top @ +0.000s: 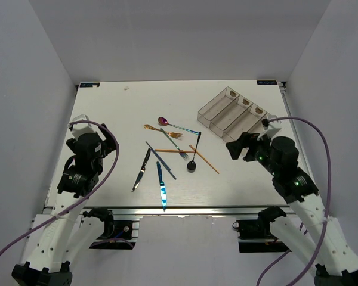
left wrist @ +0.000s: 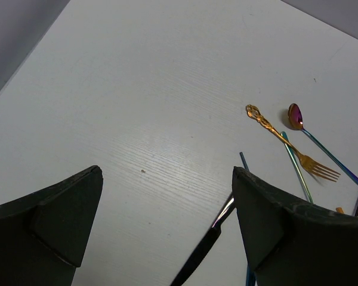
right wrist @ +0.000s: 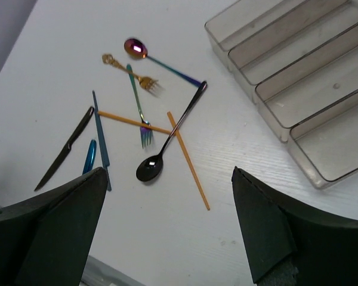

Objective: Sort the eating utensils into containers

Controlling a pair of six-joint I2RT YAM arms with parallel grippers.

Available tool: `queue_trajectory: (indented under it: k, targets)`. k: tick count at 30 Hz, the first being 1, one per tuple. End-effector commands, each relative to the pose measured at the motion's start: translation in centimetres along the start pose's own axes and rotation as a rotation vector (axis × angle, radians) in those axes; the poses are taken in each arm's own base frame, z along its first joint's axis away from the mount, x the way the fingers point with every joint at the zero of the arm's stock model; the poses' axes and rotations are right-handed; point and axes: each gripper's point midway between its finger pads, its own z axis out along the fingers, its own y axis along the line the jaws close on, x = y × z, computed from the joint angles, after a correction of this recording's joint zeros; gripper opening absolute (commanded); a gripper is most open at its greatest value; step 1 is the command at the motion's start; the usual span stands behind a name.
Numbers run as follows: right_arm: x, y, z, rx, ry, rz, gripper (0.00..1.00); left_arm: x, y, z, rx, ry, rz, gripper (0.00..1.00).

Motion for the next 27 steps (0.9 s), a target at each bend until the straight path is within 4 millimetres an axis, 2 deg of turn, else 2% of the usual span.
queue_trajectory:
  k: [1,3,4,6,7,8,9,10,12,13,14,15,16,19,22,23,25,27]
  targets:
    - [0.3,2.3,3.1,-0.115,0.090,0.025,0.89,-0.2,-0.2,0.1,0.011,-0.006,-0.001,0.98]
    - [0.8,3.5,4.2,-0.155,0.140,0.007,0.89,-0.2,-0.2,0.1,0.009,-0.007,0.000,0.98]
    - [1.4,2.8,5.6,-0.097,0.189,-0.011,0.89,-0.3,-0.1,0.1,0.007,-0.009,-0.002,0.98]
    - [2.9,3.4,6.9,-0.075,0.266,-0.073,0.89,-0.3,-0.1,0.1,0.008,-0.011,-0.001,0.98]
    - [5.0,2.3,8.0,-0.024,0.356,-0.128,0.89,-0.2,-0.1,0.1,0.008,-0.009,0.000,0.98]
    - [4.9,3.3,8.6,-0.029,0.363,-0.175,0.89,-0.2,-0.2,0.1,0.011,-0.008,0.000,0.98]
    - [5.6,3.3,9.1,-0.019,0.393,-0.203,0.89,-0.1,-0.2,0.2,0.012,-0.006,0.001,0.98]
    - [6.9,2.5,10.2,0.036,0.438,-0.234,0.89,-0.1,-0.3,0.2,0.012,-0.003,0.002,0.98]
    - [7.7,3.3,11.1,0.029,0.463,-0.283,0.82,0.0,-0.4,0.3,0.018,0.003,0.005,0.98]
    - [8.9,3.2,11.9,0.038,0.502,-0.299,0.79,0.1,-0.4,0.3,0.017,0.005,0.008,0.98]
    - [9.5,3.6,12.2,0.031,0.520,-0.314,0.71,0.0,-0.4,0.3,0.018,0.003,0.007,0.98]
    - [9.6,3.8,12.8,0.031,0.521,-0.320,0.66,0.1,-0.4,0.3,0.018,0.004,0.006,0.98]
    - [10.4,3.7,13.4,0.041,0.542,-0.325,0.63,0.1,-0.4,0.3,0.020,0.003,0.007,0.98]
    - [10.4,3.2,15.3,0.118,0.500,-0.282,0.57,0.0,-0.5,0.2,0.024,0.002,0.005,0.98]
    - [9.4,2.6,17.2,0.220,0.419,-0.201,0.51,0.1,-0.5,0.3,0.022,0.006,0.009,0.98]
    - [9.4,2.5,17.7,0.240,0.405,-0.181,0.41,0.1,-0.5,0.3,0.022,0.006,0.009,0.98]
    - [9.7,2.1,19.1,0.300,0.390,-0.126,0.36,0.2,-0.5,0.4,0.022,0.009,0.010,0.98]
    - [10.2,2.0,20.1,0.329,0.390,-0.090,0.35,0.3,-0.5,0.4,0.020,0.011,0.012,0.98]
